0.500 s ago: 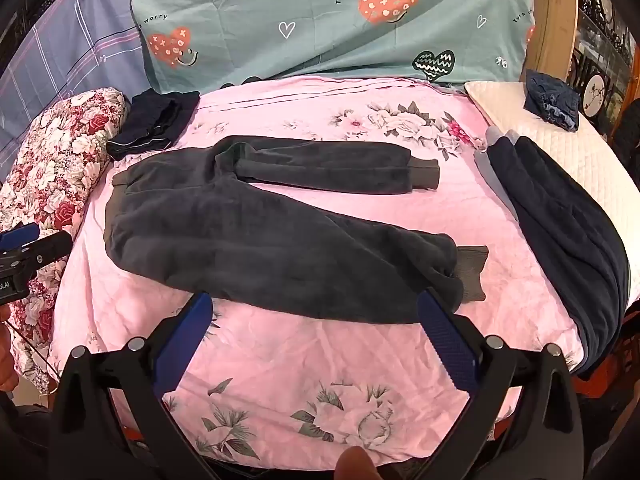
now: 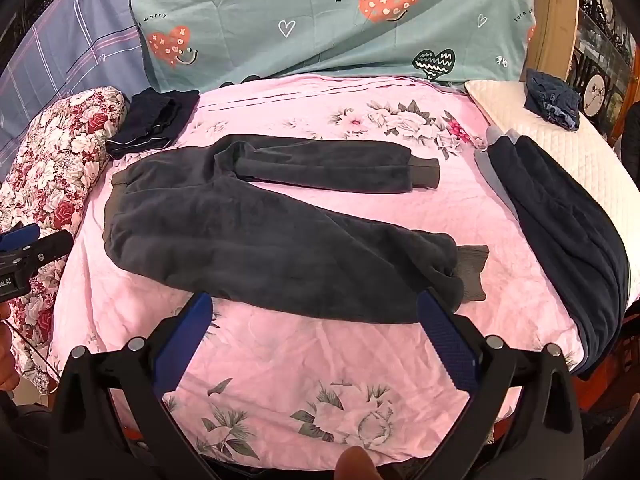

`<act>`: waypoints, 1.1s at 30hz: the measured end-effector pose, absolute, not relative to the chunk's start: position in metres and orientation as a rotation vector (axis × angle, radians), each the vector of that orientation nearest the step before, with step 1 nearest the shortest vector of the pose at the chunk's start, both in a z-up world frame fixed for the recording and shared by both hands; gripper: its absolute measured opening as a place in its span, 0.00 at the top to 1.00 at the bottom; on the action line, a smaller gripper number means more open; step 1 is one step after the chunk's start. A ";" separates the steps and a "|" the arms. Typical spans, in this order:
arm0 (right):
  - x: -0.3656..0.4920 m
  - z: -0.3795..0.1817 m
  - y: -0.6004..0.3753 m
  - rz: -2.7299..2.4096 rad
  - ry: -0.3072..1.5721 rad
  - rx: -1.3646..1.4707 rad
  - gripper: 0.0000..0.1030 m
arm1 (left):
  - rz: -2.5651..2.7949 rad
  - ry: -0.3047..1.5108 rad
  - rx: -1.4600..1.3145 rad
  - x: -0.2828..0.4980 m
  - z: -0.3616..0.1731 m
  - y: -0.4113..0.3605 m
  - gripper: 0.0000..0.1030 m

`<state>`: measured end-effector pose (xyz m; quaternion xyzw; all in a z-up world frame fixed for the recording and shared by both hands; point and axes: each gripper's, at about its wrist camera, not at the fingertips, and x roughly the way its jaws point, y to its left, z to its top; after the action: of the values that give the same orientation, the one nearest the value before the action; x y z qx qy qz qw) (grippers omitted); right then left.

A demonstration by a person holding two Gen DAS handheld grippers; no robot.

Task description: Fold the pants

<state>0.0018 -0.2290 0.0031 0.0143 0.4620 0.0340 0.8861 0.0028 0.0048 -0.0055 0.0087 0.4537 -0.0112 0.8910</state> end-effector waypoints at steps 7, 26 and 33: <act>0.002 0.003 -0.229 0.069 0.959 0.030 0.01 | -0.032 0.944 0.024 0.003 -0.005 0.004 0.02; 0.005 0.003 -0.226 0.069 0.966 0.020 0.01 | -0.030 0.948 0.016 0.006 -0.006 0.003 0.02; 0.009 0.001 -0.225 0.071 0.970 0.022 0.01 | -0.026 0.953 0.016 0.008 -0.007 0.004 0.02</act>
<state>0.0086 -0.2249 0.0010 0.0106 0.4659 0.0343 0.8841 0.0084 0.0041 -0.0075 0.0075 0.4587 -0.0124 0.8885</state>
